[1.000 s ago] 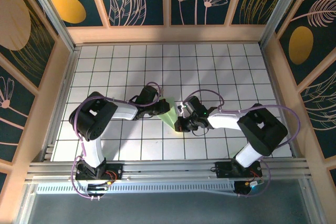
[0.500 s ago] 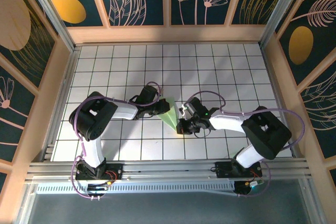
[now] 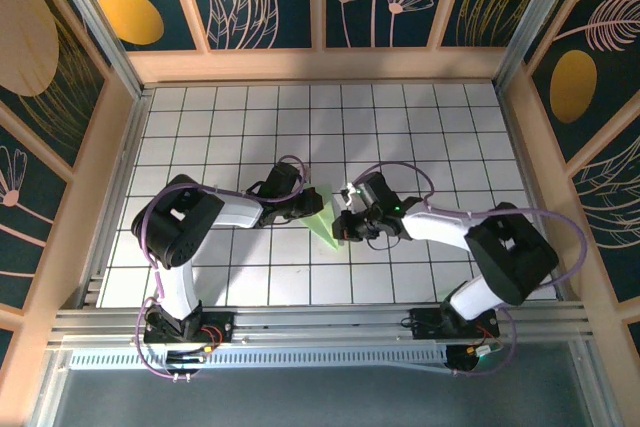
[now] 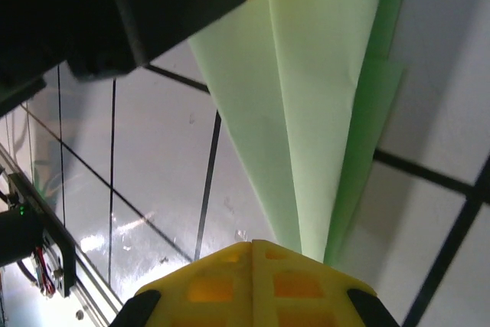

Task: Fold a paper plane with a square sheet of paper (fold left side to right side)
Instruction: Fourth fold the wing at the center of the table.

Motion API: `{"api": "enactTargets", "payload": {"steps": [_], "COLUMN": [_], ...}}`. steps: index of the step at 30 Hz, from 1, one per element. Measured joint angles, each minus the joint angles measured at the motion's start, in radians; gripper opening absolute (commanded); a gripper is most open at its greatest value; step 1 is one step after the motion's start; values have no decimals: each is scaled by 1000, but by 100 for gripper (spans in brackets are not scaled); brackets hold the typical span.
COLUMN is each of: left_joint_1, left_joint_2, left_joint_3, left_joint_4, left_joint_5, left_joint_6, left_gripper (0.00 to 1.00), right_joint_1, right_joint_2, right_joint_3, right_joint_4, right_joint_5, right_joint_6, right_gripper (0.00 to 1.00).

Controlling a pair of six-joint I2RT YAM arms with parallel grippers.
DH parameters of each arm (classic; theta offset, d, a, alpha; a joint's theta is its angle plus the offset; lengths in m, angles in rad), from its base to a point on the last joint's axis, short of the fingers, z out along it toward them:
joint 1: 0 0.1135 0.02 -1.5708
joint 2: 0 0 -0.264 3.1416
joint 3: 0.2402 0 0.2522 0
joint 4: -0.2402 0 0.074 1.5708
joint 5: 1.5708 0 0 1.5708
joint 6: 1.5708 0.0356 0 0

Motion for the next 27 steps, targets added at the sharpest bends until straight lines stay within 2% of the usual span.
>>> {"api": "enactTargets", "payload": {"steps": [7,17,22,27], "left_joint_1": [0,3,2,-32], "left_joint_2": [-1,-90,-201,-215], "left_joint_3": [0,-15,-93,-174], "left_joint_4": [0,-55,1,80], "left_joint_5": [1,-7,9,48], "left_joint_6": [0,1,-10,-48], "left_gripper": [0,0,0,0], "right_joint_1": [-1,-1,-5,-5], "right_joint_2": [100,112,117,124], "right_joint_3": [6,2,-4,-4], "right_joint_4": [37,47,66,79], "right_joint_5": [17,23,12,7], "right_joint_6": [4,4,4,3], "right_gripper": [0,0,0,0]}}
